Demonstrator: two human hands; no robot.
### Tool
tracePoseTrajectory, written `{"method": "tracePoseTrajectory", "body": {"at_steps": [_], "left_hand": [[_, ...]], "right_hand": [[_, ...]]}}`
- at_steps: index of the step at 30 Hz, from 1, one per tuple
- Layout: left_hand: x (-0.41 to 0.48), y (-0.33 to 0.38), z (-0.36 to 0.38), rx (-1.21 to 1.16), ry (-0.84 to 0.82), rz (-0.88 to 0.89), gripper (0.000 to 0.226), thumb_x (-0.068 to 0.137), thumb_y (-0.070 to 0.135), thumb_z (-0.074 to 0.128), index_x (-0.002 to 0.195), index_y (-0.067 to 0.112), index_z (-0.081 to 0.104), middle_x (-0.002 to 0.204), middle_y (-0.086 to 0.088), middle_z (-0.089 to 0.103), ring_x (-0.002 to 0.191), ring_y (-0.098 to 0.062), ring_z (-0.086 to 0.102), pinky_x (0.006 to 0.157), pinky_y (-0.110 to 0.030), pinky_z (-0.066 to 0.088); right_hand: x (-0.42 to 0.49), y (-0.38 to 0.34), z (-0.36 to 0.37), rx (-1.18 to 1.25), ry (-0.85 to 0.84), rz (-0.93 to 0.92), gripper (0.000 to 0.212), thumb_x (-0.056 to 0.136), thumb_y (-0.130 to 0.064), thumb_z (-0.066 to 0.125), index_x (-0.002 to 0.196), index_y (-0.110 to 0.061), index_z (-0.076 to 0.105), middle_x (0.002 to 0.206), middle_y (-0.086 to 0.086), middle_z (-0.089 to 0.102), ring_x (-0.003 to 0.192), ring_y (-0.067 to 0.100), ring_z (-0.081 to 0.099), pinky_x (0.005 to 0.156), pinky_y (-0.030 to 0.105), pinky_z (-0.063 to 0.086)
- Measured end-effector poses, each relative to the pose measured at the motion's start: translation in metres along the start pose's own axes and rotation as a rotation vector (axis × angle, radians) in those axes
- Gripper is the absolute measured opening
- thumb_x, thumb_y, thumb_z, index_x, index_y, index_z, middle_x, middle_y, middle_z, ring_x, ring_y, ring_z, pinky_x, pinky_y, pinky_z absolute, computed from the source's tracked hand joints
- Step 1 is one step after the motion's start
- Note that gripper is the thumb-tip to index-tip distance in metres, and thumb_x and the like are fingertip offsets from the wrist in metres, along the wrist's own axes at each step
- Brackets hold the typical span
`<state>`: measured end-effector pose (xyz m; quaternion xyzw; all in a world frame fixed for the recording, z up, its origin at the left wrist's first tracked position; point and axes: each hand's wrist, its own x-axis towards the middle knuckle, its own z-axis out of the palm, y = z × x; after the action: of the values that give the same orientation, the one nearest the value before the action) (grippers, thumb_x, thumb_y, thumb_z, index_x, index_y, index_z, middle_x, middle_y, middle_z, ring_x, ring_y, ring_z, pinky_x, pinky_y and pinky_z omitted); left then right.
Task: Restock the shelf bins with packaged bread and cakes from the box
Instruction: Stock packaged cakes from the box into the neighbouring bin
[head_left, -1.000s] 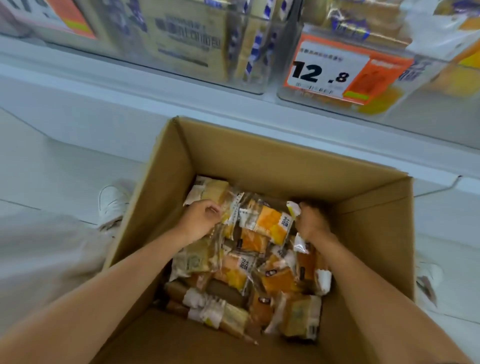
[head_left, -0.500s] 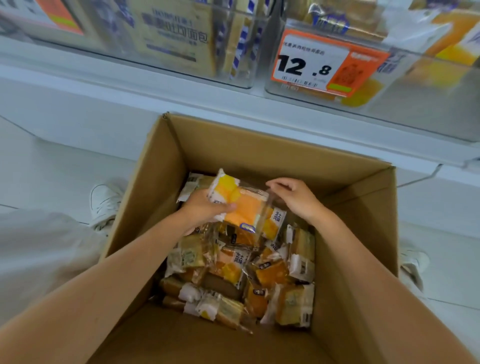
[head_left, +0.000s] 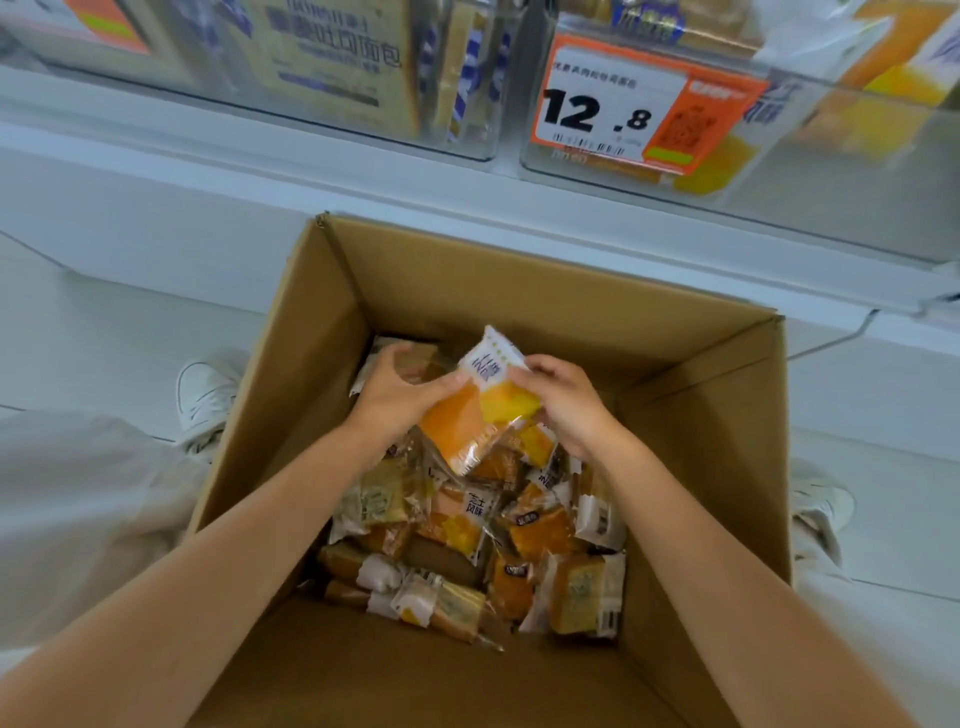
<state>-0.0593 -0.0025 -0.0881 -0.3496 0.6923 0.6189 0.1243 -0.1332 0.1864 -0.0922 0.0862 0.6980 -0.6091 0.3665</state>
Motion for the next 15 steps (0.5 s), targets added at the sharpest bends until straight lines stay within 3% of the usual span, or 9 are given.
{"method": "tracePoseTrajectory", "body": {"at_steps": [2, 3, 5, 7, 11, 13, 15], "left_hand": [[-0.005, -0.008, 0.002, -0.17, -0.157, -0.254, 0.091, 0.07, 0.044, 0.083, 0.143, 0.029, 0.032, 0.128, -0.004, 0.058, 0.109, -0.022, 0.063, 0.085, -0.036, 0.055], [-0.007, -0.011, 0.004, -0.301, -0.211, -0.358, 0.078, 0.075, 0.037, 0.08, 0.138, 0.025, 0.036, 0.126, -0.007, 0.061, 0.107, -0.024, 0.064, 0.08, -0.037, 0.056], [-0.008, -0.02, 0.006, -0.5, -0.183, -0.474, 0.062, 0.08, 0.022, 0.076, 0.134, 0.01, 0.048, 0.118, -0.012, 0.067, 0.101, -0.025, 0.066, 0.075, -0.036, 0.056], [-0.008, -0.027, 0.006, -0.577, -0.123, -0.488, 0.047, 0.082, 0.016, 0.074, 0.125, 0.011, 0.057, 0.112, -0.014, 0.069, 0.097, -0.025, 0.067, 0.076, -0.037, 0.056], [-0.008, -0.033, -0.006, -0.496, -0.05, -0.388, 0.025, 0.09, 0.017, 0.068, 0.114, 0.015, 0.062, 0.104, -0.01, 0.071, 0.091, -0.024, 0.068, 0.077, -0.038, 0.056], [-0.009, -0.037, -0.013, -0.444, -0.04, -0.355, 0.025, 0.091, 0.018, 0.066, 0.116, 0.017, 0.061, 0.105, -0.01, 0.072, 0.093, -0.025, 0.069, 0.076, -0.039, 0.056], [-0.009, -0.04, -0.017, -0.421, -0.04, -0.345, 0.028, 0.093, 0.019, 0.064, 0.12, 0.018, 0.059, 0.11, -0.011, 0.071, 0.1, -0.028, 0.068, 0.079, -0.043, 0.056]], "right_hand": [[-0.001, 0.007, -0.006, 0.157, -0.013, 0.089, 0.016, 0.096, -0.014, 0.059, 0.11, -0.009, 0.065, 0.107, 0.011, 0.071, 0.093, 0.022, 0.068, 0.081, 0.035, 0.057], [-0.003, 0.011, -0.008, 0.179, -0.039, 0.114, 0.018, 0.097, -0.014, 0.058, 0.112, -0.008, 0.065, 0.109, 0.011, 0.071, 0.095, 0.022, 0.068, 0.084, 0.036, 0.056], [-0.004, 0.018, -0.012, 0.214, -0.108, 0.168, 0.023, 0.097, -0.013, 0.056, 0.118, -0.005, 0.063, 0.115, 0.013, 0.07, 0.103, 0.026, 0.067, 0.09, 0.038, 0.055], [0.001, 0.027, -0.019, 0.17, -0.136, 0.187, 0.025, 0.098, -0.014, 0.055, 0.121, -0.006, 0.062, 0.118, 0.013, 0.069, 0.111, 0.028, 0.065, 0.095, 0.038, 0.052], [0.023, 0.045, -0.028, -0.291, 0.012, 0.091, 0.034, 0.1, -0.015, 0.052, 0.134, -0.016, 0.057, 0.139, 0.005, 0.054, 0.13, 0.022, 0.05, 0.097, 0.026, 0.042], [0.037, 0.055, -0.03, -0.478, -0.016, 0.105, 0.055, 0.099, -0.018, 0.054, 0.151, -0.019, 0.035, 0.156, 0.003, 0.032, 0.141, 0.024, 0.034, 0.105, 0.028, 0.036], [0.057, 0.071, -0.035, -0.758, -0.044, 0.161, 0.08, 0.097, -0.026, 0.059, 0.157, -0.02, 0.008, 0.163, 0.002, 0.011, 0.15, 0.028, 0.012, 0.119, 0.039, 0.023]]}}
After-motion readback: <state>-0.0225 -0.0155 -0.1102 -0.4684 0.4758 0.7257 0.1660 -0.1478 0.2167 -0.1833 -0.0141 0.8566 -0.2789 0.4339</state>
